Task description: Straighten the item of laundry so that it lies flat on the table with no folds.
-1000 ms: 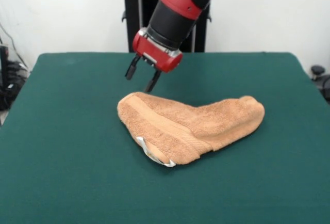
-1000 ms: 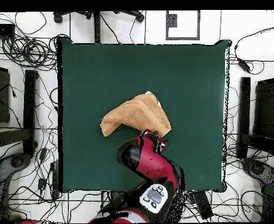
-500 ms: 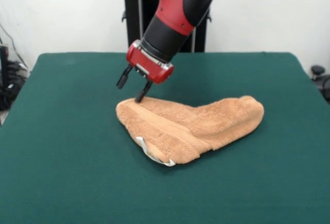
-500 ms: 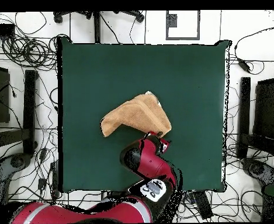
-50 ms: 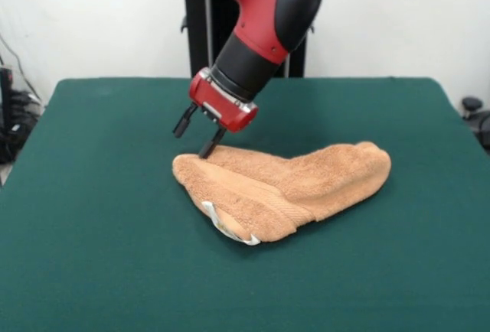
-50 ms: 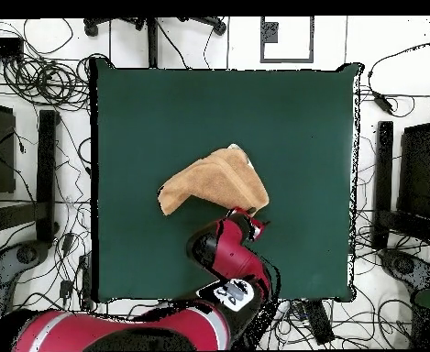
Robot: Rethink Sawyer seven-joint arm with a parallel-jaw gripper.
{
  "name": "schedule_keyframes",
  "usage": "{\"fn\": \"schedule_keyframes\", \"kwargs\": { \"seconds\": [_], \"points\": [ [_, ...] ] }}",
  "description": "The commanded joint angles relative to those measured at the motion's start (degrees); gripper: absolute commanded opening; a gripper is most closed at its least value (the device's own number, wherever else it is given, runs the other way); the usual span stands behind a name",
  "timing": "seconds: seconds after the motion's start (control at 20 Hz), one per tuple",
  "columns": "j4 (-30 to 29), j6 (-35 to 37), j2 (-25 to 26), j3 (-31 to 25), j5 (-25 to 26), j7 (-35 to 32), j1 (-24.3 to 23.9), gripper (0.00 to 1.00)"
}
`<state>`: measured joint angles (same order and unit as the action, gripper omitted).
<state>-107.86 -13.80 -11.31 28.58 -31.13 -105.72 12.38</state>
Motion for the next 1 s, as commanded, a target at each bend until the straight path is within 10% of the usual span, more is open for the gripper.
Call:
{"fn": "schedule_keyframes", "kwargs": {
  "seconds": [0.05, 1.0],
  "points": [
    [-0.3, -1.5, 0.6, -5.8, -5.3, -16.3, 1.7, 1.0],
    [-2.2, 3.7, -11.2, -5.7, -1.3, -12.5, -1.7, 1.0]
  ]
}}
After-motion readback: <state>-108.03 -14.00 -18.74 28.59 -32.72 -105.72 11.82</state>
